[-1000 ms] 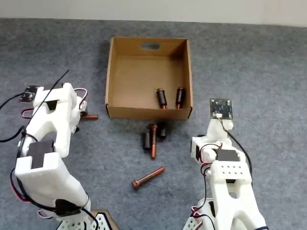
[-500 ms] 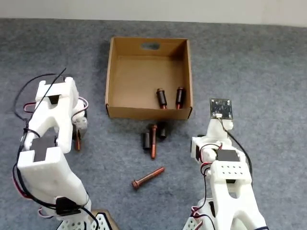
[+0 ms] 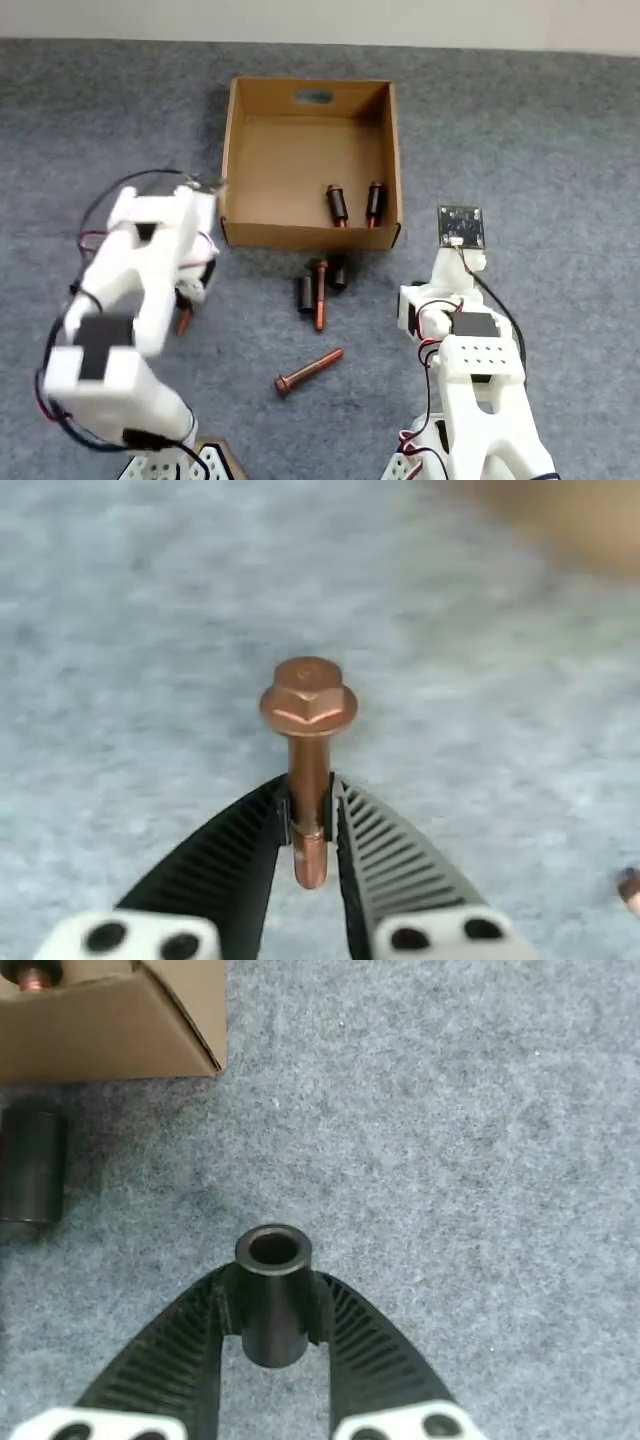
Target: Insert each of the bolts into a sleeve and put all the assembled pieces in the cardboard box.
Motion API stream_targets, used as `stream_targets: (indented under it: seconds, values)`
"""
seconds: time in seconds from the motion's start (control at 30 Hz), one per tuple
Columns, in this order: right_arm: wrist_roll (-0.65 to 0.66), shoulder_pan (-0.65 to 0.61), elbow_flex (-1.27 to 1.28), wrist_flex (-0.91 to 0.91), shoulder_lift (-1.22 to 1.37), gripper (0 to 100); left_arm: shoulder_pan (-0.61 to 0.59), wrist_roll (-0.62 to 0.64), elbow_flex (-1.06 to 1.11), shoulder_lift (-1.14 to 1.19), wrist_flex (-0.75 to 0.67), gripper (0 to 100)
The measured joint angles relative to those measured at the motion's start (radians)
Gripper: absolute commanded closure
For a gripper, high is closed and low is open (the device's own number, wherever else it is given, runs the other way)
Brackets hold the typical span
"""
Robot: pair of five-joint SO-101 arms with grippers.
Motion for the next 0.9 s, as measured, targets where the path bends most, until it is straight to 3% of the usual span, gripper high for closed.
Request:
stream_targets:
  seconds: [0.23,0.47,0.9]
  values:
    - [0.0,0.0,0.0,0.0,0.0,99.1,0.158,0.066,0.219,-0.264,-0.109,99]
    - [0.0,0.0,0.0,0.0,0.0,99.1,0.339,0.114,0.245,-0.247,-0.123,83]
    - [0.0,0.0,0.0,0.0,0.0,99.1,0.328,0.178,0.253,-0.198,-0.308,83]
